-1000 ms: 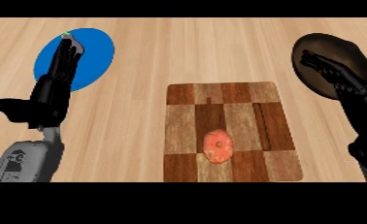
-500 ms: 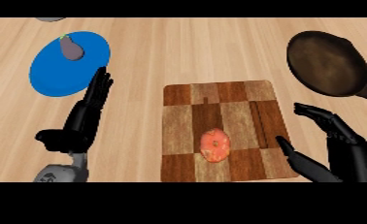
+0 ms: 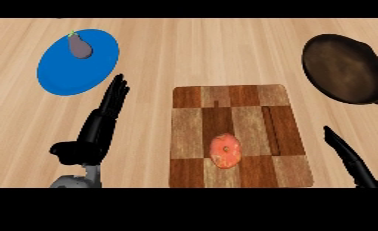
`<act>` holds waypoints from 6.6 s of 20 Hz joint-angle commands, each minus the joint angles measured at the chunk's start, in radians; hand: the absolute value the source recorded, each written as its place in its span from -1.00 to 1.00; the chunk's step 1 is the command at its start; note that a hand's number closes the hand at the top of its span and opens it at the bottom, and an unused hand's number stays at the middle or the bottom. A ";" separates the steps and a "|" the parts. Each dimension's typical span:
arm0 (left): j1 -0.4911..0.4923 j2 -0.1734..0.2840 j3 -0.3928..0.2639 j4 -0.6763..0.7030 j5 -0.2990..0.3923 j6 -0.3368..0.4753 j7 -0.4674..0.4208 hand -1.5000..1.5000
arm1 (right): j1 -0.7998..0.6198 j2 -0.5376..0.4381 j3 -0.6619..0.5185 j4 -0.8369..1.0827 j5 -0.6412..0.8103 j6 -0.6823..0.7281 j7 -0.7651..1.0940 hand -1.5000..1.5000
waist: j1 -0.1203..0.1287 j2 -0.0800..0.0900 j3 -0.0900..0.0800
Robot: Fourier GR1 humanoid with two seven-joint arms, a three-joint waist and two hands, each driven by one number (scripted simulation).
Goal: Pick the squash from the cutting board and place it in the pan
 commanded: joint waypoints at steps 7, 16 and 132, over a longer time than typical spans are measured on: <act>-0.005 -0.032 -0.030 0.014 -0.033 0.007 -0.009 0.00 | -0.249 -0.065 0.171 -0.007 0.280 0.185 0.516 -1.00 | 0.027 0.007 -0.002; 0.042 -0.033 -0.045 -0.019 -0.042 -0.006 -0.029 0.00 | -0.564 0.027 0.349 0.251 0.399 0.433 0.797 -1.00 | 0.038 0.005 0.000; -0.032 -0.111 0.010 0.005 -0.100 -0.109 -0.013 0.00 | -1.296 -0.250 -0.626 1.974 0.356 0.166 -0.505 -1.00 | 0.107 0.042 0.010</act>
